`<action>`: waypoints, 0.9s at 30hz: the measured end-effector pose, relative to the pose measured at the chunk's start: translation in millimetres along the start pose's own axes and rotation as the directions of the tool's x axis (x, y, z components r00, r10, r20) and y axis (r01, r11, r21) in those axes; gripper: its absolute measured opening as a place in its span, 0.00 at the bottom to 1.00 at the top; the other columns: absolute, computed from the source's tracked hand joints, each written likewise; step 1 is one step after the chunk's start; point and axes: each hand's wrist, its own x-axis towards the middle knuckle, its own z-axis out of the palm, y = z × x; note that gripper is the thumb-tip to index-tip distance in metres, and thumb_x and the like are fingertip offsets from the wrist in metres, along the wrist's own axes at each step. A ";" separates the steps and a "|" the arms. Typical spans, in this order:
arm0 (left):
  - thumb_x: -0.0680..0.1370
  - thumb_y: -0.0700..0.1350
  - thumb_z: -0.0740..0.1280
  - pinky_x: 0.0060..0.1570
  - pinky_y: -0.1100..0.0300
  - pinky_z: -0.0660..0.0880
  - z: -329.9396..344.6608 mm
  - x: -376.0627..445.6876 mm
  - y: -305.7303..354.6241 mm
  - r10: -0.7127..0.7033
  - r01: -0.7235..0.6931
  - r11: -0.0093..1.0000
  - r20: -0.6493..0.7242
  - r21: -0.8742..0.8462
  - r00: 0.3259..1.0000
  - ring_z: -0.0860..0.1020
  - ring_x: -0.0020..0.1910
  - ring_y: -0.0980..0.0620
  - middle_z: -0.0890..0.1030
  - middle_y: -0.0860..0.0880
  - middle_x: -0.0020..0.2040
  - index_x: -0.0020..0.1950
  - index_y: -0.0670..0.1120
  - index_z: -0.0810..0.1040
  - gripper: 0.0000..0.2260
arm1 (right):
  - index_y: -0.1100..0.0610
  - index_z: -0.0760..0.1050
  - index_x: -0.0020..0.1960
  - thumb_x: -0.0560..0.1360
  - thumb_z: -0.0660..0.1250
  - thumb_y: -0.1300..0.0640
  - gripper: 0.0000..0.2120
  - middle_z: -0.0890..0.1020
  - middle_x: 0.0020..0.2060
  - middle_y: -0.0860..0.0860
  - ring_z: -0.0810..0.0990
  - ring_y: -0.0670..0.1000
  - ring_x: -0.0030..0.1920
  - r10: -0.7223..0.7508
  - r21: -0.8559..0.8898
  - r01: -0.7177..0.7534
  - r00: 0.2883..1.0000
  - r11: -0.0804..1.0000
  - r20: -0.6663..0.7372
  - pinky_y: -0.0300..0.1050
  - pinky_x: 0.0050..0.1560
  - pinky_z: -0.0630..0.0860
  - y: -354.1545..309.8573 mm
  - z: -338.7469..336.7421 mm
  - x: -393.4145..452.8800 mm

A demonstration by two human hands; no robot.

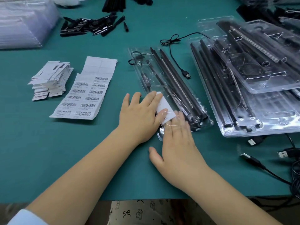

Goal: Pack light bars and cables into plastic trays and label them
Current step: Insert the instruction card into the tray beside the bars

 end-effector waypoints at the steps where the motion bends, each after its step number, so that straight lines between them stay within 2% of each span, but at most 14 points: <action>1: 0.78 0.63 0.41 0.72 0.45 0.45 1.2 -0.1 -0.4 0.000 0.000 1.000 0.009 -0.007 1.000 0.56 0.72 0.45 0.54 0.59 0.77 0.78 0.56 0.50 0.29 | 0.68 0.37 0.74 0.77 0.50 0.40 0.42 0.37 0.73 0.66 0.26 0.61 0.70 0.006 0.011 -0.006 1.000 1.000 0.013 0.50 0.69 0.26 -0.1 0.5 -8.2; 2: 0.77 0.64 0.41 0.72 0.45 0.45 2.2 -0.7 -0.4 -0.002 0.002 1.000 0.018 -0.018 1.000 0.55 0.73 0.45 0.53 0.59 0.78 0.78 0.56 0.49 0.30 | 0.69 0.38 0.74 0.77 0.52 0.40 0.42 0.38 0.73 0.67 0.28 0.62 0.71 -0.003 0.024 0.003 1.000 1.000 -0.013 0.52 0.70 0.30 -1.1 1.2 -16.1; 3: 0.77 0.64 0.41 0.72 0.45 0.45 2.5 -1.3 -0.3 -0.004 0.005 1.000 0.023 -0.031 1.000 0.54 0.73 0.45 0.52 0.59 0.78 0.78 0.56 0.48 0.30 | 0.72 0.44 0.73 0.76 0.55 0.41 0.42 0.44 0.73 0.69 0.35 0.64 0.73 -0.018 -0.005 0.018 0.998 1.000 -0.053 0.54 0.73 0.38 -1.5 3.6 -23.1; 5: 0.77 0.65 0.42 0.72 0.45 0.45 2.1 -1.2 0.2 -0.005 0.006 0.999 0.026 -0.045 1.000 0.53 0.74 0.45 0.52 0.59 0.78 0.78 0.57 0.48 0.31 | 0.73 0.58 0.70 0.70 0.61 0.43 0.41 0.59 0.70 0.70 0.55 0.66 0.72 -0.028 -0.042 0.023 0.991 0.999 -0.134 0.60 0.70 0.58 -0.8 4.1 -29.0; 6: 0.77 0.65 0.42 0.72 0.45 0.46 1.6 -0.8 0.3 -0.007 0.008 0.999 0.031 -0.051 1.000 0.53 0.74 0.45 0.51 0.59 0.78 0.78 0.57 0.47 0.31 | 0.73 0.58 0.71 0.70 0.60 0.43 0.41 0.58 0.71 0.70 0.55 0.66 0.73 -0.047 -0.056 0.040 0.992 0.998 -0.118 0.60 0.70 0.58 -1.1 2.2 -27.9; 8: 0.77 0.65 0.42 0.73 0.45 0.45 0.6 -1.0 0.3 -0.011 0.014 0.999 0.058 -0.051 0.998 0.51 0.75 0.45 0.49 0.59 0.78 0.78 0.57 0.45 0.30 | 0.69 0.39 0.73 0.76 0.54 0.41 0.43 0.40 0.74 0.66 0.36 0.62 0.74 -0.096 -0.037 0.094 0.994 0.995 -0.053 0.56 0.74 0.40 0.3 -2.8 -22.0; 9: 0.77 0.65 0.41 0.73 0.44 0.44 0.7 -1.5 0.4 -0.013 0.017 0.999 0.078 -0.047 0.997 0.50 0.75 0.45 0.47 0.60 0.78 0.78 0.57 0.43 0.30 | 0.66 0.30 0.72 0.77 0.51 0.39 0.43 0.32 0.73 0.63 0.28 0.59 0.72 -0.093 -0.014 0.093 0.996 0.996 -0.006 0.53 0.73 0.33 1.9 -4.3 -18.9; 11: 0.77 0.64 0.39 0.74 0.44 0.42 1.4 -2.7 -0.1 -0.007 0.015 0.998 0.122 -0.067 0.993 0.47 0.76 0.45 0.43 0.61 0.78 0.78 0.58 0.40 0.29 | 0.62 0.24 0.69 0.77 0.49 0.38 0.43 0.29 0.72 0.59 0.26 0.57 0.71 -0.096 -0.035 0.096 0.995 0.995 0.012 0.51 0.72 0.30 3.4 -2.8 -13.3; 13: 0.76 0.62 0.38 0.74 0.44 0.39 1.6 -2.9 -5.1 0.026 -0.007 0.992 0.150 -0.125 0.988 0.45 0.76 0.46 0.40 0.61 0.77 0.77 0.59 0.38 0.29 | 0.62 0.24 0.69 0.77 0.47 0.37 0.42 0.31 0.73 0.60 0.29 0.57 0.72 -0.090 -0.048 0.091 0.996 0.995 0.023 0.52 0.72 0.30 2.5 0.0 -10.8; 16: 0.75 0.64 0.36 0.74 0.47 0.38 -2.5 -0.7 -21.0 0.102 -0.065 0.977 0.178 -0.204 0.979 0.46 0.76 0.49 0.41 0.64 0.77 0.77 0.61 0.39 0.30 | 0.65 0.33 0.74 0.76 0.46 0.35 0.43 0.38 0.75 0.61 0.35 0.58 0.74 -0.087 -0.079 0.088 0.996 0.993 0.019 0.51 0.72 0.32 4.6 -1.0 -8.5; 20: 0.69 0.69 0.33 0.74 0.49 0.40 -4.6 -0.5 -28.9 0.150 -0.119 0.979 0.184 -0.167 0.972 0.47 0.76 0.51 0.40 0.63 0.77 0.77 0.59 0.39 0.37 | 0.64 0.36 0.75 0.76 0.47 0.34 0.43 0.41 0.76 0.60 0.37 0.56 0.75 -0.085 -0.068 0.088 0.996 0.994 0.038 0.50 0.72 0.33 6.7 -3.9 -6.8; 23: 0.77 0.65 0.45 0.74 0.54 0.43 -8.7 1.7 -39.0 0.145 -0.108 0.979 0.217 -0.173 0.965 0.47 0.77 0.51 0.43 0.58 0.78 0.78 0.55 0.42 0.32 | 0.64 0.36 0.75 0.76 0.46 0.34 0.43 0.41 0.76 0.60 0.37 0.56 0.75 -0.084 -0.076 0.086 0.996 0.993 0.033 0.50 0.71 0.33 5.6 -2.9 -7.6; 25: 0.80 0.58 0.55 0.74 0.55 0.51 -17.0 2.5 -49.7 0.122 -0.088 0.980 0.189 -0.178 0.974 0.54 0.76 0.50 0.52 0.54 0.79 0.78 0.51 0.52 0.29 | 0.65 0.38 0.75 0.76 0.47 0.35 0.43 0.43 0.76 0.61 0.38 0.58 0.75 -0.094 -0.087 0.094 0.996 0.992 0.010 0.52 0.71 0.33 5.3 -1.3 -7.9; 27: 0.80 0.52 0.60 0.70 0.56 0.60 -28.6 1.5 -57.1 0.049 -0.030 0.956 0.059 -0.293 0.997 0.63 0.72 0.49 0.65 0.51 0.75 0.74 0.49 0.65 0.23 | 0.66 0.39 0.75 0.77 0.48 0.35 0.43 0.44 0.75 0.62 0.39 0.59 0.75 -0.100 -0.089 0.100 0.995 0.991 0.001 0.54 0.71 0.33 5.2 -0.3 -7.7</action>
